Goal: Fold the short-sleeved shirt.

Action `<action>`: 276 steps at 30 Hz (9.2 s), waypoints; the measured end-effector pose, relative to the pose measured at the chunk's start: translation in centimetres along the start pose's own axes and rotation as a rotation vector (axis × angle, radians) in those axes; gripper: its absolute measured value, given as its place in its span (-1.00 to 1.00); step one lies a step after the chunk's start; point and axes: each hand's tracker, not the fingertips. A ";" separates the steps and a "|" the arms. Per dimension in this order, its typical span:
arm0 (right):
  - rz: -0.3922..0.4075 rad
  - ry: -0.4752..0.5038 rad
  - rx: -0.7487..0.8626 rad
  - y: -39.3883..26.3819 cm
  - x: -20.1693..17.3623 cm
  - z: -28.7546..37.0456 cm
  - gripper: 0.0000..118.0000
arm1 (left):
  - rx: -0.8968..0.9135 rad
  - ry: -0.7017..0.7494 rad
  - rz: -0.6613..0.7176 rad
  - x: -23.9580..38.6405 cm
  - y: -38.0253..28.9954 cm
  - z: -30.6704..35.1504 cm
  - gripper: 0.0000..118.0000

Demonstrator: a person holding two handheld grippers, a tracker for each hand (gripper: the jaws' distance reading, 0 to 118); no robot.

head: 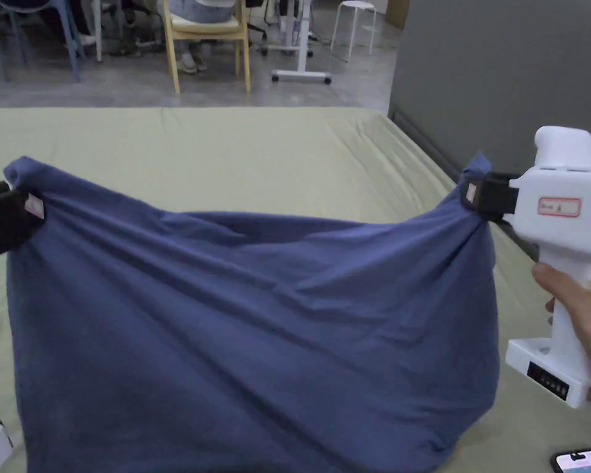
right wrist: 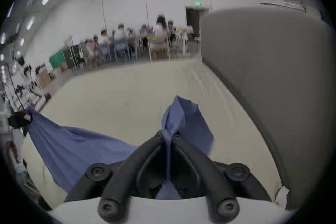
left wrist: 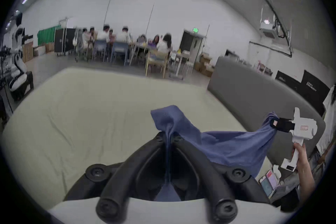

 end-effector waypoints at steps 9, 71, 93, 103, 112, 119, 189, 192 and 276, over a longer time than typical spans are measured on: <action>-0.012 0.069 0.198 16.0 -4.3 2.1 -0.93 | 0.165 0.105 -0.098 -0.9 16.5 3.4 -0.98; 0.020 0.081 -0.327 -20.2 -3.9 -3.1 -0.93 | -0.359 0.280 -0.059 -12.9 -18.6 1.2 -0.98; 0.039 0.026 -0.549 -25.6 0.0 1.2 0.59 | -0.621 0.311 -0.034 -12.4 -25.5 5.5 0.33; 0.188 -0.153 -0.352 -22.6 -3.8 9.3 -0.96 | -0.342 0.483 -0.149 -5.4 -19.5 14.2 -1.00; 0.151 -0.074 -0.416 -24.4 -4.0 7.2 -0.96 | -0.490 0.398 -0.057 -7.5 -22.1 9.7 -0.97; 0.175 -0.047 -0.445 -24.6 -4.8 6.5 -0.96 | -0.625 0.354 0.039 -11.4 -24.8 4.1 0.51; 0.102 0.005 -0.643 -18.5 -8.5 -21.9 0.94 | -0.652 0.409 0.051 -18.6 -18.5 -18.7 0.28; 0.071 0.028 -0.598 -17.7 -7.8 -18.9 0.94 | -0.609 0.363 0.088 -18.4 -17.8 -15.5 0.36; 0.140 0.121 -0.695 -24.0 -1.2 -5.6 -0.03 | -0.754 0.265 -0.027 -14.4 -23.8 -2.9 -0.36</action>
